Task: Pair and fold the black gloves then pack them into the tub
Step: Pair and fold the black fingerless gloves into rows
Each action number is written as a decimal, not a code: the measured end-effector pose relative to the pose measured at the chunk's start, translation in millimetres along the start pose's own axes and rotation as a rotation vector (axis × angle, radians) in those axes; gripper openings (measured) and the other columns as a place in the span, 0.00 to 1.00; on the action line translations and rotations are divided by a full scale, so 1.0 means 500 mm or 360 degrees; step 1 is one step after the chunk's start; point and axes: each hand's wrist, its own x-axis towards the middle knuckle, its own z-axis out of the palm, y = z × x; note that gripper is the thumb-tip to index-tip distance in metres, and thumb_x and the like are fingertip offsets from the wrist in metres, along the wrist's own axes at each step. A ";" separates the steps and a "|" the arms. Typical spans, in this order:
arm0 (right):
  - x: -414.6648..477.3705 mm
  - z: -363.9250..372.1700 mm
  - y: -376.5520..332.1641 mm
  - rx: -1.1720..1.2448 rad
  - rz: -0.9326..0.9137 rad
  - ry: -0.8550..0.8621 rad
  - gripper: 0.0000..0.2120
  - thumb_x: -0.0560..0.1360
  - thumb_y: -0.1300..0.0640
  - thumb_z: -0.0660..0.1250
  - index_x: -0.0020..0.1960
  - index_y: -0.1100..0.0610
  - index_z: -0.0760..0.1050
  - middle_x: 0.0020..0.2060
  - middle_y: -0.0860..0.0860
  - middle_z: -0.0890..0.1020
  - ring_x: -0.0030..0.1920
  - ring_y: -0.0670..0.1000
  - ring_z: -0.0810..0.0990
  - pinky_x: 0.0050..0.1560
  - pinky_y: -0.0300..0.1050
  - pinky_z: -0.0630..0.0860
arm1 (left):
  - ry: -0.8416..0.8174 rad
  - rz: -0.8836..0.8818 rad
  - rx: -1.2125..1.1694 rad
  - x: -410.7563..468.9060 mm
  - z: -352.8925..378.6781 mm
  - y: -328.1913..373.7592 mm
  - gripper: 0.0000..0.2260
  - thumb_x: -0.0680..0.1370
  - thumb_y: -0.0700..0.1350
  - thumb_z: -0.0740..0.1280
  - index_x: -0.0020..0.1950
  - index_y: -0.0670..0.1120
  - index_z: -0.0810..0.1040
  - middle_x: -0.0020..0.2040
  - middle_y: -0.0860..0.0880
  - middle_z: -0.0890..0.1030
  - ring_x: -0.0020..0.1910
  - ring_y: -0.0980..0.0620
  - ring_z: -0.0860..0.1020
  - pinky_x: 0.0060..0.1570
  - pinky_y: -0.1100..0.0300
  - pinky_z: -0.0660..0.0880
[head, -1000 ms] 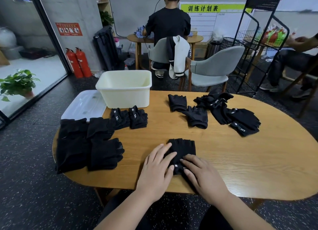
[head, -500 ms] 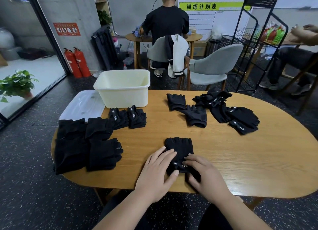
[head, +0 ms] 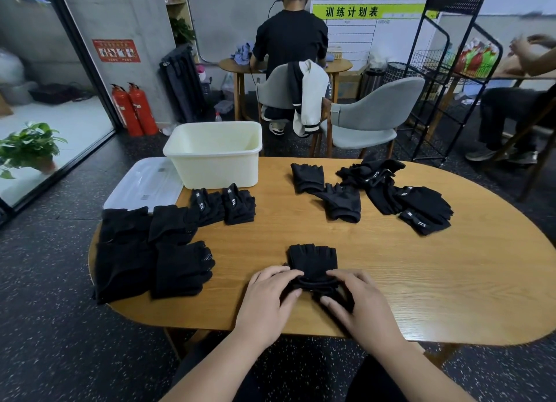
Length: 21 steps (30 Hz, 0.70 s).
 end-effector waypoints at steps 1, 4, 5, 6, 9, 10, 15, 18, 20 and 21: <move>0.001 0.001 0.002 -0.0005 0.0015 0.0024 0.23 0.76 0.36 0.71 0.69 0.37 0.74 0.56 0.33 0.73 0.57 0.38 0.77 0.59 0.36 0.74 | 0.0002 -0.0023 -0.0017 0.001 0.001 -0.002 0.17 0.85 0.60 0.64 0.74 0.66 0.74 0.69 0.67 0.71 0.71 0.63 0.65 0.74 0.60 0.66; 0.004 0.000 0.008 0.0062 0.0104 0.0115 0.21 0.75 0.35 0.70 0.66 0.40 0.80 0.48 0.36 0.75 0.49 0.41 0.78 0.53 0.42 0.77 | 0.0027 -0.0078 -0.0078 0.002 0.004 -0.005 0.19 0.83 0.65 0.64 0.74 0.67 0.73 0.61 0.69 0.75 0.66 0.62 0.70 0.69 0.57 0.71; 0.006 -0.002 0.009 0.0101 0.0147 0.0133 0.22 0.75 0.34 0.70 0.65 0.42 0.81 0.46 0.37 0.76 0.48 0.41 0.78 0.52 0.41 0.77 | 0.0043 -0.0095 -0.0105 0.002 0.003 -0.003 0.20 0.82 0.66 0.64 0.74 0.67 0.73 0.59 0.69 0.77 0.65 0.62 0.71 0.68 0.57 0.70; 0.008 -0.004 0.009 0.0147 0.0186 0.0133 0.22 0.75 0.34 0.70 0.64 0.43 0.82 0.45 0.38 0.78 0.47 0.41 0.79 0.52 0.39 0.76 | 0.0063 -0.0114 -0.0133 0.003 0.000 0.000 0.21 0.82 0.67 0.64 0.74 0.68 0.73 0.56 0.69 0.78 0.64 0.63 0.71 0.68 0.58 0.70; 0.018 -0.013 0.003 0.0342 0.0306 0.0058 0.14 0.74 0.38 0.72 0.58 0.38 0.79 0.42 0.38 0.83 0.47 0.39 0.81 0.49 0.36 0.75 | 0.0117 -0.0168 -0.0228 0.008 -0.007 0.007 0.22 0.80 0.68 0.65 0.74 0.69 0.72 0.52 0.67 0.82 0.63 0.62 0.71 0.66 0.59 0.66; 0.022 -0.014 0.001 0.0393 0.0349 0.0030 0.11 0.75 0.39 0.72 0.56 0.37 0.78 0.42 0.37 0.84 0.46 0.40 0.82 0.48 0.38 0.76 | 0.0118 -0.0177 -0.0253 0.009 -0.010 0.009 0.22 0.79 0.69 0.65 0.74 0.70 0.72 0.50 0.67 0.82 0.63 0.61 0.71 0.66 0.59 0.65; 0.037 -0.012 -0.002 0.0374 0.0479 -0.0034 0.09 0.78 0.43 0.73 0.57 0.41 0.79 0.39 0.36 0.84 0.39 0.42 0.82 0.41 0.38 0.76 | 0.0096 -0.0250 -0.0304 0.021 -0.006 0.023 0.22 0.79 0.68 0.66 0.74 0.71 0.70 0.47 0.66 0.83 0.61 0.60 0.71 0.64 0.59 0.63; 0.044 -0.008 -0.006 0.0330 0.0523 0.0049 0.09 0.78 0.44 0.73 0.56 0.42 0.79 0.36 0.39 0.83 0.36 0.41 0.81 0.37 0.36 0.73 | 0.0142 -0.0289 -0.0258 0.035 0.003 0.042 0.20 0.80 0.66 0.67 0.72 0.69 0.72 0.45 0.65 0.82 0.56 0.61 0.74 0.59 0.63 0.66; 0.052 -0.002 -0.012 0.0232 0.0558 0.0098 0.09 0.78 0.43 0.73 0.56 0.43 0.78 0.33 0.43 0.82 0.34 0.42 0.80 0.34 0.36 0.72 | 0.0177 -0.0309 -0.0219 0.039 0.010 0.051 0.18 0.81 0.65 0.67 0.71 0.67 0.73 0.43 0.64 0.81 0.51 0.61 0.76 0.54 0.66 0.69; 0.058 0.001 -0.017 0.0163 0.0579 0.0115 0.10 0.78 0.42 0.73 0.56 0.43 0.77 0.32 0.44 0.81 0.33 0.41 0.79 0.32 0.36 0.70 | 0.0197 -0.0304 -0.0190 0.039 0.013 0.053 0.18 0.81 0.64 0.67 0.71 0.66 0.74 0.43 0.64 0.80 0.49 0.61 0.77 0.54 0.65 0.72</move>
